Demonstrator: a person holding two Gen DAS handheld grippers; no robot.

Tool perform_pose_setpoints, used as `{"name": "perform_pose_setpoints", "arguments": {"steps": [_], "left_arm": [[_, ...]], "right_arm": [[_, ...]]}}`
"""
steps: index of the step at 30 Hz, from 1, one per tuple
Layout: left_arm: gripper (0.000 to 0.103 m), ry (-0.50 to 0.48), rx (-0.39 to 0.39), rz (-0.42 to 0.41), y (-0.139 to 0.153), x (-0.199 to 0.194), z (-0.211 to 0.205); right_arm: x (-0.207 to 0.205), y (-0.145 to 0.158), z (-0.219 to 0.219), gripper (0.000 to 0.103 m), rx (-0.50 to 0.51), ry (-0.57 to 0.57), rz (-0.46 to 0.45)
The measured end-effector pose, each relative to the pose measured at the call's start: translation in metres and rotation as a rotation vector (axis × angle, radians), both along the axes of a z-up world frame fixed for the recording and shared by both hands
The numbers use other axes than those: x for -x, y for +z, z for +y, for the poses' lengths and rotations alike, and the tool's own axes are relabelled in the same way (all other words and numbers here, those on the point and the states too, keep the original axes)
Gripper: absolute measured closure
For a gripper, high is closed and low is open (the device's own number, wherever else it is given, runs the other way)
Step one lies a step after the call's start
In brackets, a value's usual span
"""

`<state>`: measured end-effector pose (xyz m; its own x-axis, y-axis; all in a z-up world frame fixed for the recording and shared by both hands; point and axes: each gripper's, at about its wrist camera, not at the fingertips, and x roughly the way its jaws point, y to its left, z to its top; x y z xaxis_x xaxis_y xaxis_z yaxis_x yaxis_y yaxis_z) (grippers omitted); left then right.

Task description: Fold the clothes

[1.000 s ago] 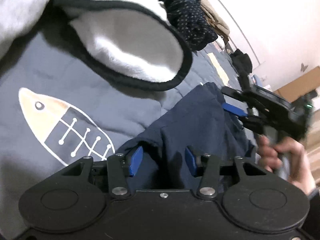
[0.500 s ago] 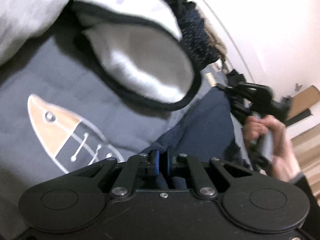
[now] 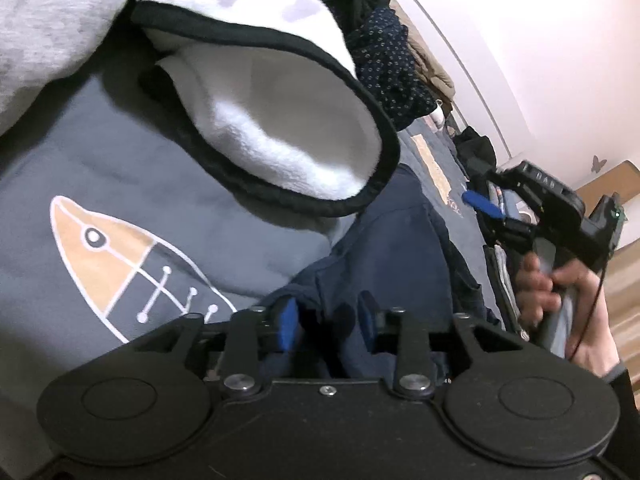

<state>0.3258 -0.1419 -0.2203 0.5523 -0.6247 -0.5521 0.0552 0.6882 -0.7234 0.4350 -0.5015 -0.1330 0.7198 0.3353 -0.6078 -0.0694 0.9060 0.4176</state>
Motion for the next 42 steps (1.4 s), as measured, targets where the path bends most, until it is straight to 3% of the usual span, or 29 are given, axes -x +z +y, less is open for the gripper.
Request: {"name": "perform_pose_setpoints", "arguments": {"steps": [3, 5, 6, 7, 9, 14, 16, 18, 21, 23, 24, 25, 26, 27, 28, 32, 35, 40, 41, 42], "left_arm": [[0.068, 0.009, 0.005, 0.002, -0.001, 0.001, 0.001], [0.069, 0.013, 0.015, 0.003, -0.003, 0.0, 0.003], [0.07, 0.016, 0.018, 0.005, -0.005, -0.001, 0.002], [0.08, 0.021, 0.015, 0.003, -0.007, -0.001, 0.002], [0.095, 0.032, 0.006, -0.004, -0.012, 0.001, 0.003], [0.095, 0.103, 0.112, -0.028, -0.016, 0.007, 0.013], [0.094, 0.1, 0.076, -0.012, -0.016, 0.006, 0.008], [0.093, 0.085, 0.061, 0.02, -0.02, 0.003, 0.006], [0.087, 0.059, 0.041, 0.027, -0.012, -0.001, 0.007], [0.084, 0.052, 0.016, 0.015, -0.003, -0.001, 0.006], [0.082, 0.042, -0.012, -0.001, 0.004, 0.001, 0.004], [0.075, 0.029, -0.048, -0.022, 0.012, 0.003, 0.001], [0.071, 0.024, -0.073, -0.042, 0.02, 0.006, 0.0], [0.057, 0.024, -0.092, -0.061, 0.026, 0.01, 0.0], [0.051, 0.019, -0.097, -0.08, 0.033, 0.014, 0.0], [0.051, -0.049, -0.002, -0.064, 0.042, 0.022, -0.007], [0.051, -0.082, 0.051, -0.012, 0.026, 0.025, -0.019], [0.053, -0.099, 0.119, 0.072, -0.006, 0.017, -0.042], [0.053, -0.097, 0.116, 0.071, -0.009, 0.016, -0.045], [0.06, -0.095, 0.113, 0.07, -0.011, 0.014, -0.049]], "right_arm": [[-0.003, -0.021, 0.025, 0.052, 0.085, 0.065, 0.069], [-0.008, -0.037, 0.042, 0.063, 0.127, 0.094, 0.115], [-0.011, -0.044, 0.049, 0.084, 0.134, 0.108, 0.128], [-0.011, -0.044, 0.052, 0.1, 0.113, 0.109, 0.119], [-0.013, -0.045, 0.056, 0.101, 0.072, 0.111, 0.098], [-0.026, -0.025, 0.058, 0.101, -0.025, 0.132, -0.05], [-0.037, -0.034, 0.072, 0.099, 0.069, 0.192, -0.046], [-0.047, -0.047, 0.08, 0.097, 0.187, 0.189, 0.043], [-0.038, -0.037, 0.067, 0.092, 0.122, 0.148, 0.025], [-0.022, -0.02, 0.054, 0.085, 0.105, 0.101, -0.04], [-0.012, -0.01, 0.047, 0.076, 0.107, 0.079, -0.074], [-0.003, 0.001, 0.04, 0.066, 0.109, 0.058, -0.108], [0.006, 0.011, 0.033, 0.063, 0.112, 0.037, -0.142], [0.018, 0.018, 0.029, 0.06, 0.118, 0.034, -0.169], [0.027, 0.02, 0.026, 0.059, 0.138, 0.044, -0.163], [0.058, 0.005, 0.013, 0.058, 0.191, 0.079, -0.073], [0.069, -0.023, 0.008, 0.058, 0.187, 0.052, 0.015], [0.081, -0.051, -0.002, 0.059, 0.089, -0.026, 0.075], [0.081, -0.056, 0.0, 0.062, 0.083, -0.03, 0.086], [0.081, -0.061, 0.002, 0.075, 0.086, -0.042, 0.11]]}}
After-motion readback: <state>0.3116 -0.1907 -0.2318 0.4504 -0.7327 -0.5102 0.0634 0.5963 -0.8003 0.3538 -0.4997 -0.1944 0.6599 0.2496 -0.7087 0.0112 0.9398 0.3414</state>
